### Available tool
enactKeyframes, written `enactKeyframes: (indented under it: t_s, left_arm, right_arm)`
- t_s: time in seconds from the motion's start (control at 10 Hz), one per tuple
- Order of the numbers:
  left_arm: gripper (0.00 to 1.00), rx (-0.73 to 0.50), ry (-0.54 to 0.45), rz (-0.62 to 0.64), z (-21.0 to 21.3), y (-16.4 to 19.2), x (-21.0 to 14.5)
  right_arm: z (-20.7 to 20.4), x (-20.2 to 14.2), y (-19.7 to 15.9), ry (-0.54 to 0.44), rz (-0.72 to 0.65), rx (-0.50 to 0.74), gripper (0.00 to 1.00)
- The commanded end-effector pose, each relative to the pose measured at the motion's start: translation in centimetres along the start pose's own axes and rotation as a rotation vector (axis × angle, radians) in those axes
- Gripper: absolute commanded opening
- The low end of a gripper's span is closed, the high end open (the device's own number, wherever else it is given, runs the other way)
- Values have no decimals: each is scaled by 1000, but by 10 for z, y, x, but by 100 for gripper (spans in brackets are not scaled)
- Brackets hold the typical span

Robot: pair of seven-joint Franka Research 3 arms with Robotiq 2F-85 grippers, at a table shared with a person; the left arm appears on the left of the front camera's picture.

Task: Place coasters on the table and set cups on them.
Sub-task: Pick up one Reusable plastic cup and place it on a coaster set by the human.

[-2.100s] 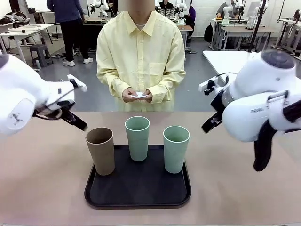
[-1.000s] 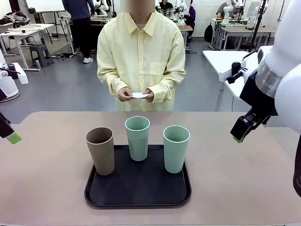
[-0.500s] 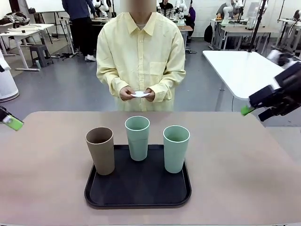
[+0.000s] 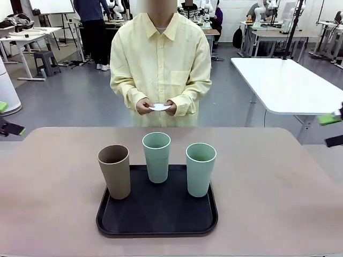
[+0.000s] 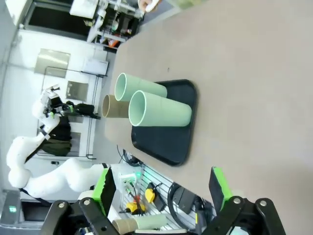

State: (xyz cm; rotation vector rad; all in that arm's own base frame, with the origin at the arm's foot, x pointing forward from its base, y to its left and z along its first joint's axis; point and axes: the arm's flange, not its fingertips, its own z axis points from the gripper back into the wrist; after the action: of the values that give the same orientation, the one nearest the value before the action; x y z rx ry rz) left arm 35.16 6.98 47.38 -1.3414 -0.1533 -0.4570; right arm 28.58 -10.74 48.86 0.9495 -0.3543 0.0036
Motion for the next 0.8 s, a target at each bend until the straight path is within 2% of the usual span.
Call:
enactKeyframes:
  t_s: [0.0,0.3,0.7]
  left_arm:
    - [100,75,-61,125,-1,-15,-14]
    - [100,148,-74,191,-4,-31,-26]
    - [100,217,-149,323,0,-26,-27]
  right_arm:
    - [-22,-97,-7,-21,18,-28,100]
    - [-6,-109,3,-72,67,25,100]
    - [-12,-107,17,-33,116,46,100]
